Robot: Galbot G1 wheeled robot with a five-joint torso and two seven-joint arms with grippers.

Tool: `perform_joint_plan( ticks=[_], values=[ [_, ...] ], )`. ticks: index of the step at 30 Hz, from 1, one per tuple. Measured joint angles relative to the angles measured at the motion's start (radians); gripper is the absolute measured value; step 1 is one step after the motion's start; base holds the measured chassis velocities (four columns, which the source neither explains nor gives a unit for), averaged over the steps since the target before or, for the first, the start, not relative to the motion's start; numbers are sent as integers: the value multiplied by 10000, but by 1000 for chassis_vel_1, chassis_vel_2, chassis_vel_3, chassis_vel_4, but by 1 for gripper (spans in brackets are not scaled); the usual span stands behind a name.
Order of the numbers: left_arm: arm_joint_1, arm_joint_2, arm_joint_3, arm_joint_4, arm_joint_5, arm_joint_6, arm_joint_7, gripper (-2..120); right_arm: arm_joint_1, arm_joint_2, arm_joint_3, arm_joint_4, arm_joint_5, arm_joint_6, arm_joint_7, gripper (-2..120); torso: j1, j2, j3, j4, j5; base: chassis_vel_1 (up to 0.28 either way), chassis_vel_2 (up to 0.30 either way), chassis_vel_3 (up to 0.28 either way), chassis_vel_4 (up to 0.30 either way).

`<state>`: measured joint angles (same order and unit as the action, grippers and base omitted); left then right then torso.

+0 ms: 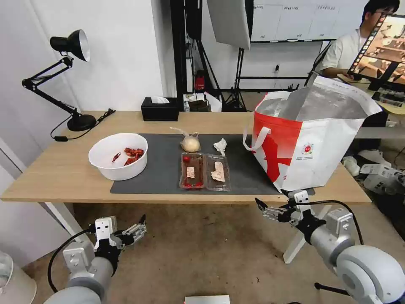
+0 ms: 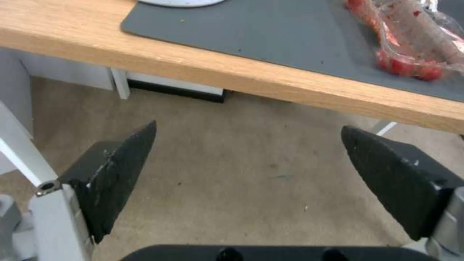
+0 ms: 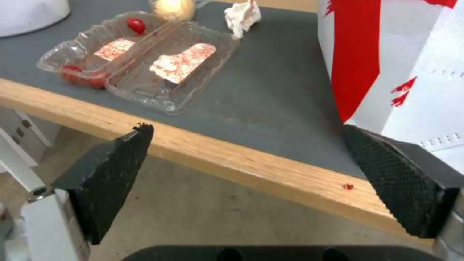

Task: Pick up the trash from the table and place it into the takeout bag.

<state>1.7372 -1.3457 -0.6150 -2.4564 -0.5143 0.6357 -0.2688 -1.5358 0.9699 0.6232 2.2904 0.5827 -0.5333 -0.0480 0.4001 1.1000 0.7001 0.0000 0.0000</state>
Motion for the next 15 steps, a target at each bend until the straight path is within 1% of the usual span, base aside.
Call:
perform_joint_plan(
  ticks=[3,4,5,6,8,9,10,11,12,13,14,15],
  values=[
    [-9,12,4,9,-4,-133,1,100,6,-3,-7,-33,110,186,-45,100,0,0,0,0,-1,0,0,0,0],
    [-17,12,23,51,66,-376,60,100,1,34,-35,-74,177,472,-98,100,0,0,0,0,0,0,0,0,0],
    [-23,11,54,129,184,-751,167,100,-22,109,-84,-141,278,973,-183,100,0,0,0,0,0,0,0,0,0],
    [-23,11,54,129,184,-751,167,100,-22,109,-84,-141,278,973,-183,100,0,0,0,0,0,0,0,0,0],
    [-37,-2,118,284,436,-1531,386,100,-61,264,-172,-267,459,1925,-336,100,0,0,-1,0,-1,0,0,0,0],
    [-43,-6,139,342,520,-1797,460,100,-74,308,-199,-305,513,2202,-384,100,0,0,-1,0,-1,0,0,0,0],
    [-43,-6,139,342,520,-1797,460,100,-74,308,-199,-305,513,2202,-384,100,0,0,-1,0,-1,0,0,0,0],
    [-51,-11,164,404,615,-2089,547,100,-89,358,-229,-347,571,2520,-439,100,0,0,-1,-1,0,0,0,0,0],
    [-61,-23,213,516,806,-2682,717,100,-145,422,-260,-385,568,2835,-527,100,0,0,-1,0,-1,0,0,0,0],
    [-66,-27,232,563,881,-2905,777,100,-174,440,-270,-395,536,2881,-553,100,0,-1,-1,0,0,0,0,0,0],
    [-66,-27,232,563,881,-2905,777,100,-174,440,-270,-395,536,2881,-553,100,0,-1,-1,0,0,0,0,0,0],
    [-76,-35,268,644,1014,-3334,895,100,-202,459,-275,-401,487,2916,-568,100,0,0,-1,0,-1,0,0,0,0]
  ],
)
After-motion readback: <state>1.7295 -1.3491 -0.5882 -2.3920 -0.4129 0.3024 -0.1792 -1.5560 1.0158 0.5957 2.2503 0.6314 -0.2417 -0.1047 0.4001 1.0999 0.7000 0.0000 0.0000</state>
